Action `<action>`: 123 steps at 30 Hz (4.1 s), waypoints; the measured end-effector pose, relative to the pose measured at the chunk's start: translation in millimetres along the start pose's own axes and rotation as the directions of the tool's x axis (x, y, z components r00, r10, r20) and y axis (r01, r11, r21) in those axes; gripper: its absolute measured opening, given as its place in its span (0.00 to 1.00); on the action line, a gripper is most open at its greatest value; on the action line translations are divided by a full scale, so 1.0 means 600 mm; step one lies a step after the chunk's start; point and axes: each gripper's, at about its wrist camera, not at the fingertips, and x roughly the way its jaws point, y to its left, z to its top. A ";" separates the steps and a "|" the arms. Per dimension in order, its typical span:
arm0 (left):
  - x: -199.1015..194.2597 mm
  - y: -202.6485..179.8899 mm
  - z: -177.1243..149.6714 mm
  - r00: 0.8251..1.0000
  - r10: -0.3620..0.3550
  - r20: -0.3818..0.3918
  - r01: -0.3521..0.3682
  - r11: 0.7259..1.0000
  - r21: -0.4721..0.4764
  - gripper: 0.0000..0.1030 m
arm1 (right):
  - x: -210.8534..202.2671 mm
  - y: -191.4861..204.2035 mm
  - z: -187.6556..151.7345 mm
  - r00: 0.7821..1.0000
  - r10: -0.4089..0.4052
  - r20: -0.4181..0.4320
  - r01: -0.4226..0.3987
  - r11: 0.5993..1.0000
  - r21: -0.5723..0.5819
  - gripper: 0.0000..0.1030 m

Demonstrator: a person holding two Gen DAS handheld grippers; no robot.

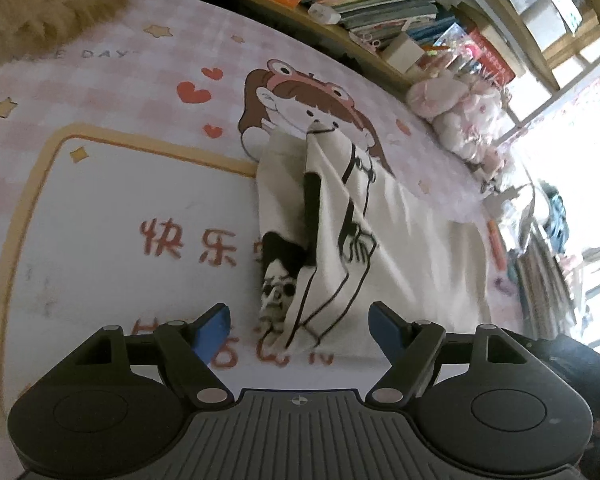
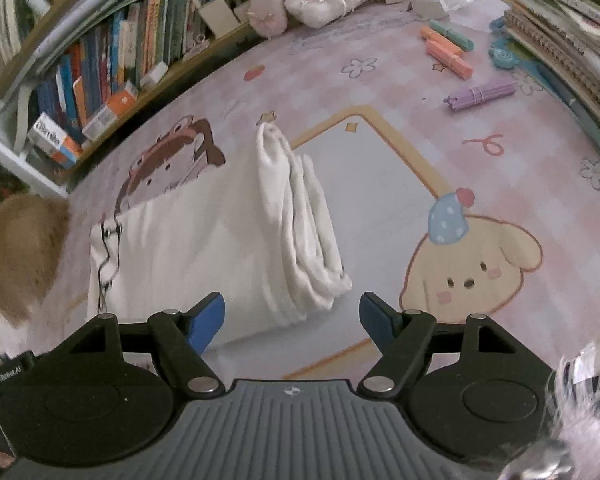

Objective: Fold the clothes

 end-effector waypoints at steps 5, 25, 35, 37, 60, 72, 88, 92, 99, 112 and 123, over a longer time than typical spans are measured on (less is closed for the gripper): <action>0.025 0.010 0.021 1.000 -0.015 -0.002 0.015 0.994 -0.105 0.75 | 0.030 -0.016 0.042 0.998 0.039 -0.041 -0.037 0.998 0.059 0.63; 0.026 -0.086 0.029 0.992 0.064 0.111 -0.067 0.997 0.022 0.23 | 0.051 0.050 0.099 0.990 0.129 -0.061 -0.142 0.914 -0.379 0.17; 0.050 -0.022 0.036 0.998 0.021 0.056 -0.009 0.979 -0.206 0.38 | 0.096 -0.016 0.132 0.964 0.167 -0.206 -0.197 0.971 -0.135 0.32; 0.059 -0.016 0.038 0.999 0.019 0.043 -0.009 0.974 -0.228 0.41 | 0.108 -0.031 0.136 0.954 0.192 -0.228 -0.211 0.975 -0.063 0.37; 0.070 -0.034 0.041 0.998 0.055 0.019 -0.050 0.982 -0.183 0.41 | 0.088 -0.015 0.136 0.974 0.149 -0.173 -0.178 0.970 -0.164 0.39; 0.083 -0.050 0.035 0.998 0.051 0.046 -0.041 0.982 -0.185 0.34 | 0.135 -0.013 0.147 0.942 0.202 -0.269 -0.240 0.964 -0.115 0.26; 0.059 -0.103 0.048 0.996 0.027 0.080 -0.013 0.985 -0.169 0.20 | 0.082 -0.008 0.177 0.944 0.272 -0.185 -0.306 0.934 -0.187 0.18; 0.054 -0.114 0.057 0.995 0.027 0.099 -0.009 0.985 -0.173 0.20 | 0.073 -0.008 0.189 0.940 0.292 -0.176 -0.325 0.924 -0.200 0.17; 0.049 -0.137 0.065 0.991 0.041 0.124 -0.021 0.987 -0.162 0.20 | 0.070 -0.015 0.205 0.933 0.315 -0.174 -0.348 0.913 -0.211 0.17; 0.053 -0.169 0.076 0.987 0.061 0.151 -0.036 0.986 -0.162 0.20 | 0.065 -0.027 0.233 0.918 0.357 -0.176 -0.391 0.890 -0.236 0.17; 0.069 -0.156 0.119 0.987 0.015 0.160 0.009 0.989 -0.151 0.19 | 0.080 -0.012 0.269 0.913 0.378 -0.152 -0.403 0.891 -0.208 0.17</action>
